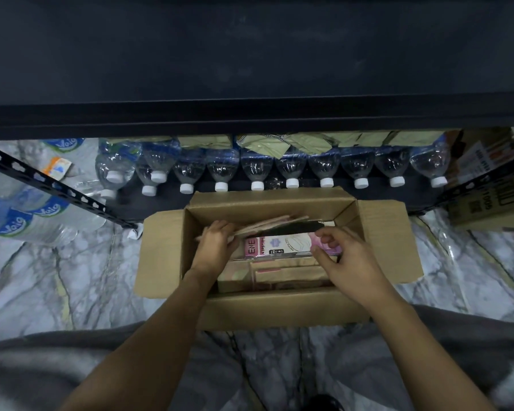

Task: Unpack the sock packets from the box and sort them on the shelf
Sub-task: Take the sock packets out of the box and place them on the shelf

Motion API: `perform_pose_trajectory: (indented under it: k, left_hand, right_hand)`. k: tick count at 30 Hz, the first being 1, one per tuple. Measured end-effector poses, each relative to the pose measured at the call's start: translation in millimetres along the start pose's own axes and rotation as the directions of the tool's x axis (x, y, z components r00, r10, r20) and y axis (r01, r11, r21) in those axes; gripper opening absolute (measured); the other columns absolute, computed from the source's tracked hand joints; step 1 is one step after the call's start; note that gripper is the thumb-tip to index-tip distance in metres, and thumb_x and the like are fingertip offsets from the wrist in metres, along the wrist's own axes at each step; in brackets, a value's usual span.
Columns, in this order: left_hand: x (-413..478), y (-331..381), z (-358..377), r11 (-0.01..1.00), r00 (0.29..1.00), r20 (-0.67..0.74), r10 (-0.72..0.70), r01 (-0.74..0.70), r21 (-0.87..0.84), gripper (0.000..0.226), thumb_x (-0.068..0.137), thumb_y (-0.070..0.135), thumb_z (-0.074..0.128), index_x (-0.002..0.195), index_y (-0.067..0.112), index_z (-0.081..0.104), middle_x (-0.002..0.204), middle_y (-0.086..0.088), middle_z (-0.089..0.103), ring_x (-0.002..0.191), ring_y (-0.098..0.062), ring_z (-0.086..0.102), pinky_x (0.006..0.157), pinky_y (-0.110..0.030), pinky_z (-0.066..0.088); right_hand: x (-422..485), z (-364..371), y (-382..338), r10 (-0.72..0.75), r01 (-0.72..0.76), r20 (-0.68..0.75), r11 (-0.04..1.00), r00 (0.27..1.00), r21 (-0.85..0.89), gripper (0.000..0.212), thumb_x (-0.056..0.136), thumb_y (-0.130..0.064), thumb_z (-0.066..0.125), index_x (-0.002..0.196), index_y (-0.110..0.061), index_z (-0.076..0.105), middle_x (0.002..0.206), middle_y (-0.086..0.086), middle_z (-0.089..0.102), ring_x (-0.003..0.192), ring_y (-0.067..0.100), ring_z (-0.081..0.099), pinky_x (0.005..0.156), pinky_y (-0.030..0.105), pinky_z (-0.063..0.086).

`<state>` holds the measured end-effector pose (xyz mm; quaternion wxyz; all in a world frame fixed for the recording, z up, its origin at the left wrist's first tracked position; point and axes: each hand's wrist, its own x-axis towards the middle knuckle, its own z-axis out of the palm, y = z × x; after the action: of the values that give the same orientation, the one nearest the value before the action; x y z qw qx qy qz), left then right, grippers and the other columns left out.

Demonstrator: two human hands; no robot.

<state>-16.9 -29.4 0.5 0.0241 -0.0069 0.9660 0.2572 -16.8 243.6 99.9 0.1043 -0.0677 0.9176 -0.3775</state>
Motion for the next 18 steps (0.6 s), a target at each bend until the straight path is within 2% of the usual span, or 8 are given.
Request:
perform_pose_trajectory:
  k: [3, 9, 13, 15, 18]
  left_hand:
    - [-2.0, 9.0, -12.6, 0.995, 0.999, -0.04, 0.01, -0.014, -0.1, 0.018, 0.082, 0.008, 0.072, 0.099, 0.002, 0.072, 0.095, -0.014, 0.07, 0.094, -0.033, 0.062, 0.083, -0.037, 0.048]
    - [-16.9, 26.2, -43.5, 0.987, 0.999, -0.051, 0.001, -0.01, -0.16, 0.019, 0.082, 0.007, 0.072, 0.1, 0.009, 0.072, 0.096, -0.006, 0.068, 0.092, -0.021, 0.06, 0.079, -0.014, 0.035]
    - [-28.7, 37.7, -81.6, 0.975, 0.998, -0.065, -0.021, 0.007, -0.22, 0.021, 0.083, 0.01, 0.071, 0.103, 0.016, 0.071, 0.102, 0.002, 0.069, 0.093, -0.014, 0.062, 0.081, -0.023, 0.047]
    - [-36.1, 40.7, -105.3, 0.981, 0.993, -0.113, -0.019, -0.003, -0.194, 0.022, 0.082, 0.012, 0.073, 0.103, 0.018, 0.071, 0.098, 0.011, 0.066, 0.089, -0.008, 0.061, 0.076, -0.012, 0.043]
    - [-47.3, 42.4, -140.4, 0.991, 0.985, -0.173, -0.017, -0.006, -0.131, 0.023, 0.08, 0.012, 0.076, 0.102, 0.016, 0.073, 0.094, 0.013, 0.064, 0.085, -0.007, 0.061, 0.074, -0.006, 0.038]
  right_hand:
    - [-0.4, -1.0, -1.6, -0.002, 0.002, -0.015, 1.0, 1.0, 0.008, 0.024, 0.085, -0.029, 0.067, 0.109, -0.023, 0.064, 0.097, -0.006, 0.061, 0.087, 0.009, 0.057, 0.083, 0.036, 0.051]
    - [-3.0, -8.4, -4.1, -0.028, 0.03, -0.033, 0.998, 0.999, 0.051, 0.015, 0.084, -0.021, 0.069, 0.099, -0.019, 0.067, 0.091, -0.007, 0.061, 0.08, 0.008, 0.057, 0.075, 0.026, 0.049]
    - [-6.2, -15.0, -6.6, -0.053, 0.053, -0.003, 0.998, 0.999, 0.045, 0.014, 0.082, -0.017, 0.07, 0.096, -0.016, 0.069, 0.089, -0.004, 0.062, 0.076, 0.011, 0.057, 0.073, 0.023, 0.046]
    - [-9.9, -17.4, -8.4, -0.07, 0.07, 0.01, 0.997, 0.997, 0.039, 0.014, 0.082, -0.017, 0.071, 0.095, -0.016, 0.069, 0.089, -0.004, 0.061, 0.076, 0.007, 0.057, 0.072, 0.022, 0.046]
    - [-15.7, -19.7, -10.8, -0.087, 0.087, 0.032, 0.996, 0.996, 0.018, 0.017, 0.081, -0.021, 0.073, 0.096, -0.016, 0.068, 0.092, -0.005, 0.06, 0.079, 0.009, 0.056, 0.073, 0.023, 0.048]
